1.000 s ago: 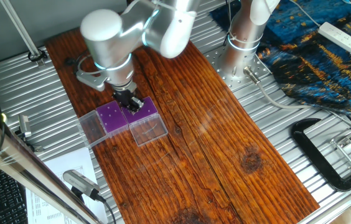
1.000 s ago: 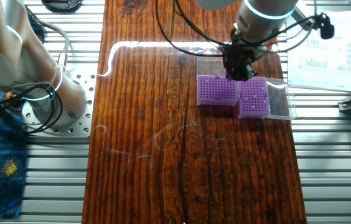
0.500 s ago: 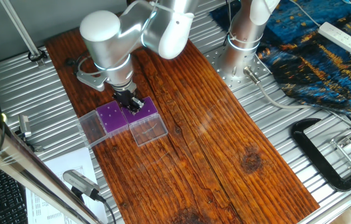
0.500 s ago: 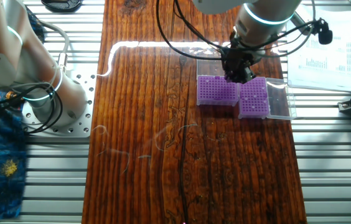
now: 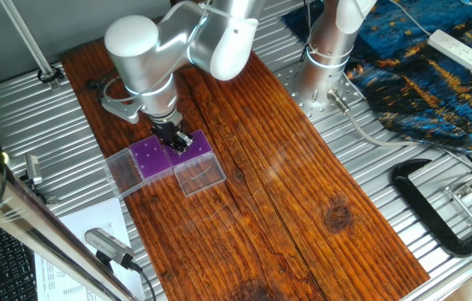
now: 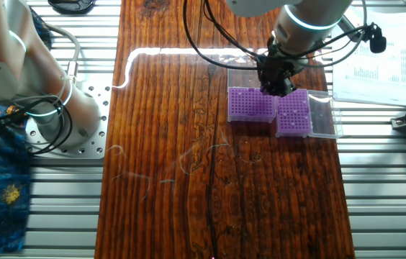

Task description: Transfer all small pipette tips from one holder to another

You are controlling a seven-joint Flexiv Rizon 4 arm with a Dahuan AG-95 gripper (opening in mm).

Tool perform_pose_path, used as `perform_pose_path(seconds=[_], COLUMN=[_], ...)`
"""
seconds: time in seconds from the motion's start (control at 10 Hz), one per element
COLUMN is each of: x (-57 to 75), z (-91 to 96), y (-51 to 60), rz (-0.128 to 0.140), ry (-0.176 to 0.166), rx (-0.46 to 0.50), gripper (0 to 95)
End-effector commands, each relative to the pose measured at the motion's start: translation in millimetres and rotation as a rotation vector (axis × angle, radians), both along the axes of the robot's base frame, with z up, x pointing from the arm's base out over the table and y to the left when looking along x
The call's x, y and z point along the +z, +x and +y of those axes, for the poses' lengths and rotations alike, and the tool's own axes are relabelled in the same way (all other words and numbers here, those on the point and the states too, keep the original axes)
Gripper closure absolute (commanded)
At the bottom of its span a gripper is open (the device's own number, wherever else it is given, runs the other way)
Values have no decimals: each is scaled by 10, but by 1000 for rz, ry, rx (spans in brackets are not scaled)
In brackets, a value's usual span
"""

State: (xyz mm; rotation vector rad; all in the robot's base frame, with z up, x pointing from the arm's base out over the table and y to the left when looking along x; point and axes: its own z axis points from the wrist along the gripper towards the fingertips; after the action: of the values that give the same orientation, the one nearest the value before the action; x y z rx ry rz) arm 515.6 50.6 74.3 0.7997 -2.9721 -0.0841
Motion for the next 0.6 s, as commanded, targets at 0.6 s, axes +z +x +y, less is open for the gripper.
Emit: perform_pose_path(seconds=[0.6], x=[-17], z=[5], y=[7], rz=[0], ry=[7], rx=[-7], gripper=[950])
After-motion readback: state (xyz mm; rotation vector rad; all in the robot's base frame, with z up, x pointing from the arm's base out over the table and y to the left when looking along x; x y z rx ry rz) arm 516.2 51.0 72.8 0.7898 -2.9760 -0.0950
